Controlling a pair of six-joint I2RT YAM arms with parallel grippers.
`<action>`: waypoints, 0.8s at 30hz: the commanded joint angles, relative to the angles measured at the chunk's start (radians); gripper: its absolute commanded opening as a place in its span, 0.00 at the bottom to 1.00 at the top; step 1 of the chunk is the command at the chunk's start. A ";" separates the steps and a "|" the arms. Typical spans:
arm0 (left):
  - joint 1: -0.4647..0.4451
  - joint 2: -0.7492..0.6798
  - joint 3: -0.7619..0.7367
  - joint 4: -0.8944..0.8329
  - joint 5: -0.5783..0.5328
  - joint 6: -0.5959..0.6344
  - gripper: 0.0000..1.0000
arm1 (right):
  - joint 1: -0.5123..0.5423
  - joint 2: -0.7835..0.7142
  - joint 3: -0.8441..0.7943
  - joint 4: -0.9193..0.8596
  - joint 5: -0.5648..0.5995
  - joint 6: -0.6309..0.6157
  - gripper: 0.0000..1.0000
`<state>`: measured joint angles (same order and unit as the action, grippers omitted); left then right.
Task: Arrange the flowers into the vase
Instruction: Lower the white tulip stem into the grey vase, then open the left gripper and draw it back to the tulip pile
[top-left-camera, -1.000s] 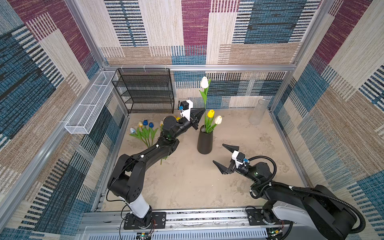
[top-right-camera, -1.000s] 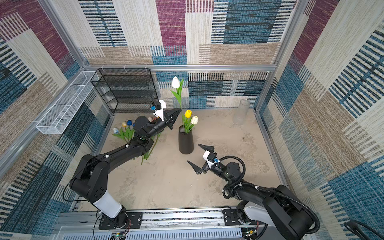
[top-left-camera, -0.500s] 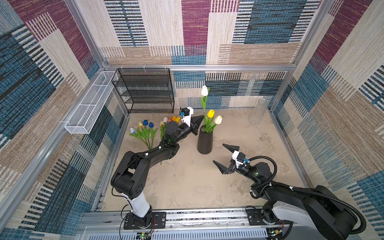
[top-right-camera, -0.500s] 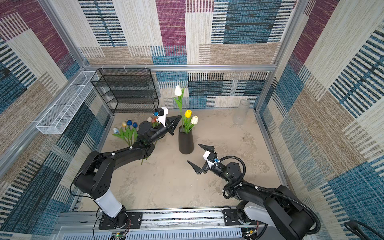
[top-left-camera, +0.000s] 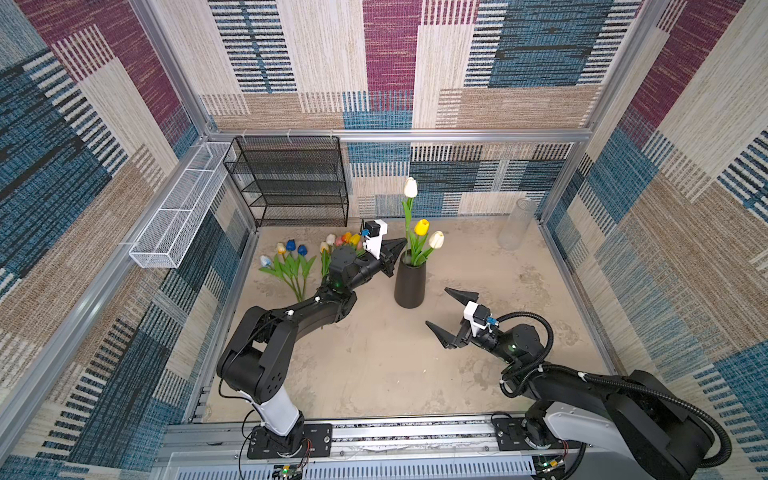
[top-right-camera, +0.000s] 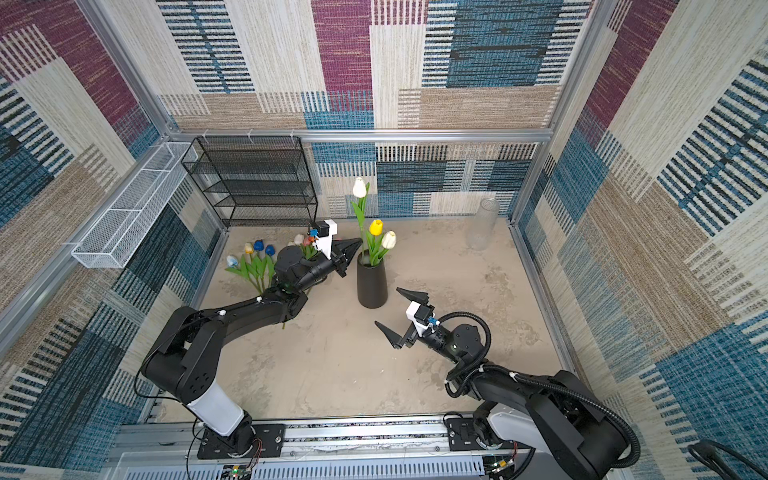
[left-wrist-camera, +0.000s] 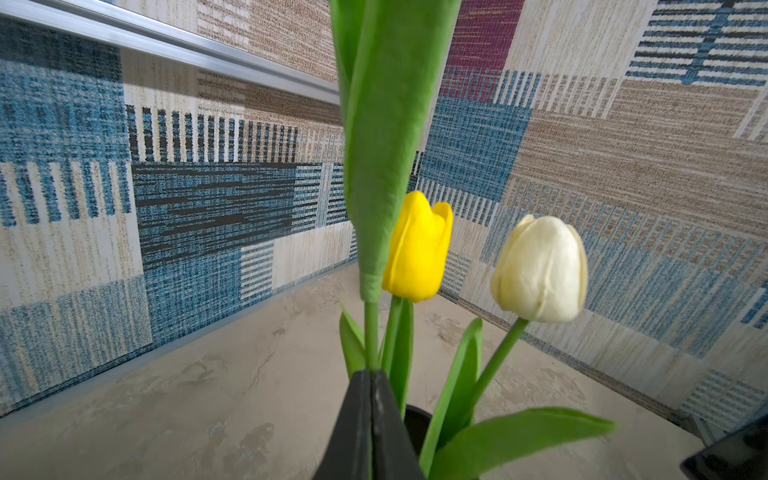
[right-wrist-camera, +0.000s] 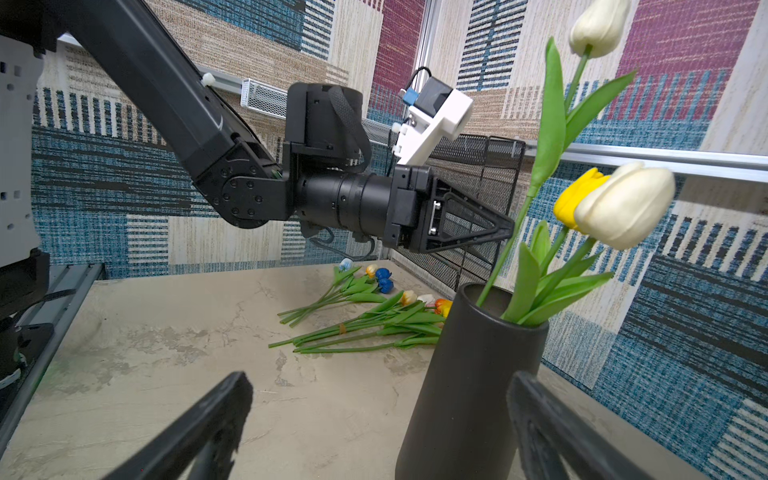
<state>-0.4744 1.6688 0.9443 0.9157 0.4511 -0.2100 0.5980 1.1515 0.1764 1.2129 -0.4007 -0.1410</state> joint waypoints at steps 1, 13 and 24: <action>-0.001 -0.041 -0.004 -0.123 -0.010 0.097 0.14 | 0.002 0.000 0.005 0.023 -0.005 -0.005 1.00; -0.001 -0.146 0.001 -0.441 -0.027 0.197 0.24 | 0.002 0.025 0.012 0.027 -0.012 0.000 1.00; 0.017 -0.288 0.020 -0.613 -0.087 0.258 0.32 | 0.002 0.007 0.009 0.016 -0.009 -0.003 1.00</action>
<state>-0.4683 1.4223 0.9775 0.3351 0.3916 0.0101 0.5980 1.1664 0.1795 1.2072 -0.4011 -0.1406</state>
